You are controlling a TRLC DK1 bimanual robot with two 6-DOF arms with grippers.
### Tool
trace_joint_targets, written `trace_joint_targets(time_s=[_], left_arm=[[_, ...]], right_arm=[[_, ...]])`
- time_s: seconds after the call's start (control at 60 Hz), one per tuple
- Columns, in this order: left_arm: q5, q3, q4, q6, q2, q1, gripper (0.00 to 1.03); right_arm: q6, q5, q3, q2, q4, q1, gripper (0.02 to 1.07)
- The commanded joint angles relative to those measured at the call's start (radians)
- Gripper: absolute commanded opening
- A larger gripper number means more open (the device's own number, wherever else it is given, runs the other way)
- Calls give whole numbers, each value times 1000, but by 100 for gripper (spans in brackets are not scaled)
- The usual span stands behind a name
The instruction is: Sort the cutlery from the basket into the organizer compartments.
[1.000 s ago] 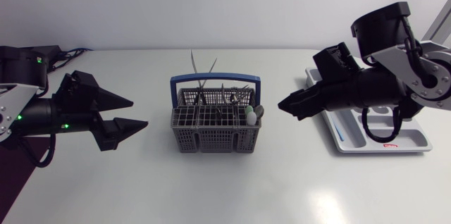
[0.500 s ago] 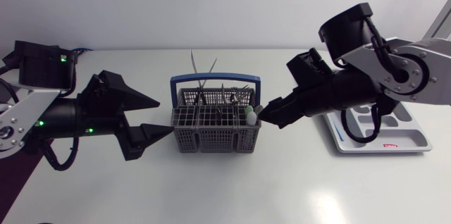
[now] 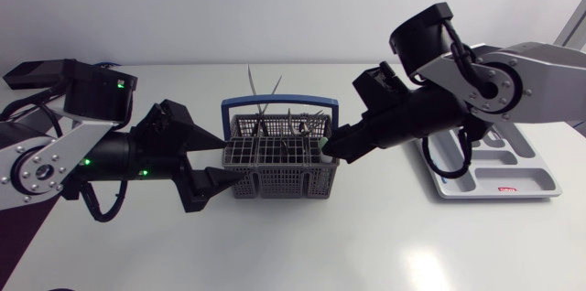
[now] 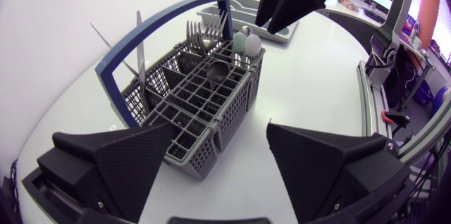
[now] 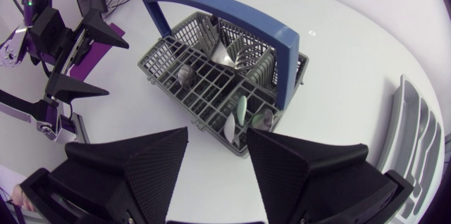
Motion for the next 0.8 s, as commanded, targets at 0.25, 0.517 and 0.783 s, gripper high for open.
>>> trace_joint_targets(time_s=[0.25,0.517,0.783], left_arm=[[-11,30,21,-20,22,-6,92],[-16,31,30,-18,27,-7,92],[-18,31,28,-18,27,-7,92]], right_arm=[[34,14,34,77,3,18,46],[33,29,44,109,8,32,30],[33,60,49,134,8,32,24]])
